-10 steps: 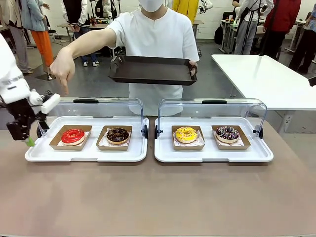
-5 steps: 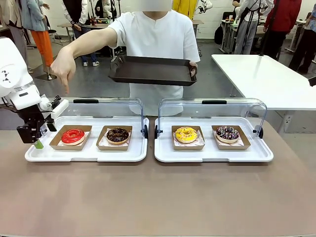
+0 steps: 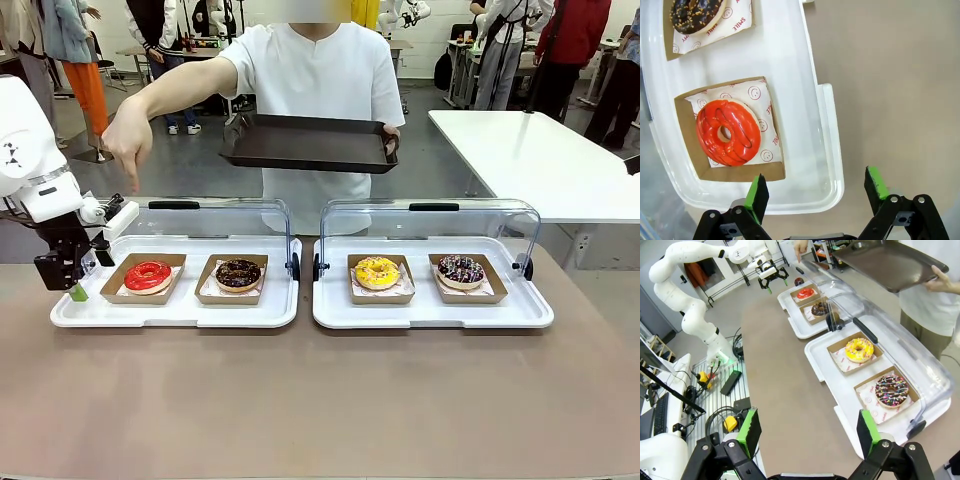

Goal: Provide the desired donut to the person.
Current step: Pick up and lift the Paper togo box containing the Donut pointed at by the person.

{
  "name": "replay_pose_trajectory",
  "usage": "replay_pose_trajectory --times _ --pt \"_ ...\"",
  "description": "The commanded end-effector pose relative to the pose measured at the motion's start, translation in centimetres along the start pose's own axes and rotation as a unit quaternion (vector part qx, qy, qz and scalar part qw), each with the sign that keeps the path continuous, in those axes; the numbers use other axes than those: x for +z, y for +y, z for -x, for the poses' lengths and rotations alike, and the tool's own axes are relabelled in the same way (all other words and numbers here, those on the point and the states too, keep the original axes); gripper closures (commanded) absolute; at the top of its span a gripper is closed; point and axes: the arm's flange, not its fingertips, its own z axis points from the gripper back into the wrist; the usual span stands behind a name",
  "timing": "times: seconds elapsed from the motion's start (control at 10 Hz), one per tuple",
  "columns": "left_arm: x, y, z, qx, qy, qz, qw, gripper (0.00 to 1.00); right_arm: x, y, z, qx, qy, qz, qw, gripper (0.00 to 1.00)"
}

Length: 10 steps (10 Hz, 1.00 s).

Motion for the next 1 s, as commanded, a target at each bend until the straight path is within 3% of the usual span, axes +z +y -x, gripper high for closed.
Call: replay_pose_trajectory --times 0.0,0.9 --pt "-1.2 0.0 -0.2 -0.006 0.019 -0.003 1.000 0.00 -0.1 0.0 0.0 -0.003 -0.003 0.000 1.000 0.00" --pt "-5.9 1.1 1.0 0.015 0.050 -0.026 0.998 0.00 -0.1 0.0 0.0 -0.003 -0.003 0.000 1.000 0.00"
